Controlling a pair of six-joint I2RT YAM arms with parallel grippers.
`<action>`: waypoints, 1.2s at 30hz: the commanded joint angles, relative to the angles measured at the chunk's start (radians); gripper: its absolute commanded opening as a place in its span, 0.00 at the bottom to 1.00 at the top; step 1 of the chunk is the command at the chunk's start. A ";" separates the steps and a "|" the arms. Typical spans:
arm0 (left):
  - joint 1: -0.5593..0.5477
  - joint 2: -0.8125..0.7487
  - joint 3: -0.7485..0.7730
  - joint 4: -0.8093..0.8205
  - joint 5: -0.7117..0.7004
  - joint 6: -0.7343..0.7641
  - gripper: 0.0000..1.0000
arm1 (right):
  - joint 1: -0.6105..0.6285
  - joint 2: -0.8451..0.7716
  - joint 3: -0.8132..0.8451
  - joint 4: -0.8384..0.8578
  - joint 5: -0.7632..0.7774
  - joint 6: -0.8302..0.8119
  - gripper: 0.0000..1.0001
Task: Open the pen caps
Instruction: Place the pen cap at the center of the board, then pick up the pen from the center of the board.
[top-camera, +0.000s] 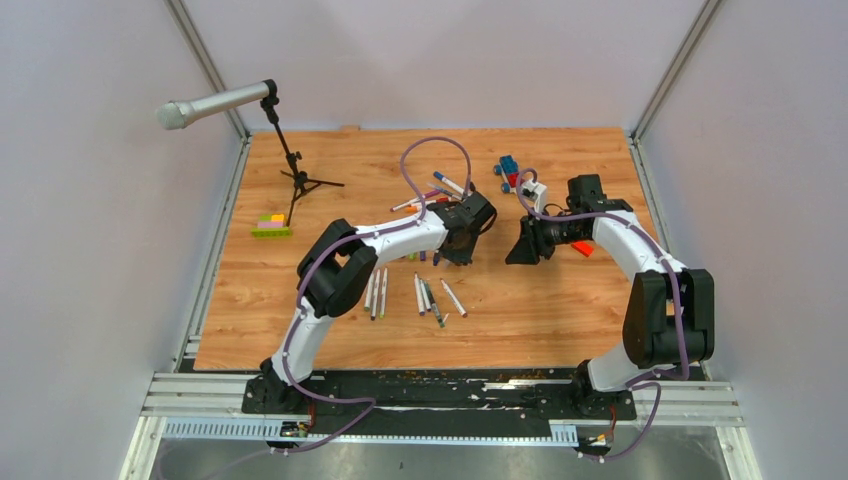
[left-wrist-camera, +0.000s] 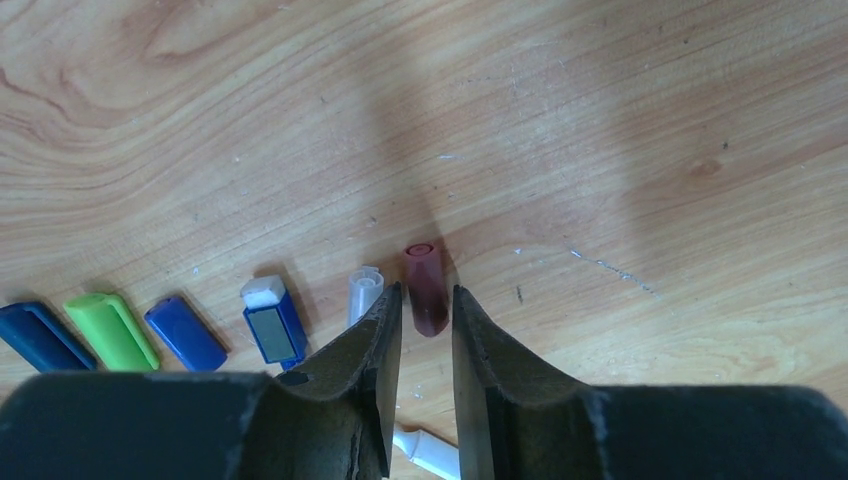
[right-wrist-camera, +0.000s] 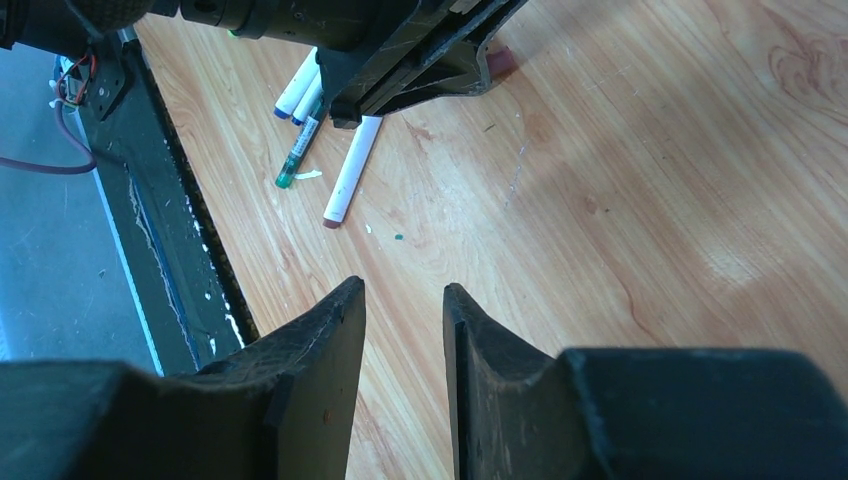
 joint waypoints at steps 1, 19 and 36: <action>-0.003 -0.008 0.061 -0.026 0.008 0.021 0.33 | -0.009 -0.021 0.015 -0.012 -0.047 -0.038 0.35; -0.002 -0.651 -0.490 0.405 -0.082 0.039 0.51 | -0.003 -0.133 0.024 0.135 0.067 -0.118 0.39; 0.149 -1.261 -1.071 0.544 -0.020 -0.041 1.00 | 0.173 0.388 0.635 0.068 0.487 0.108 0.66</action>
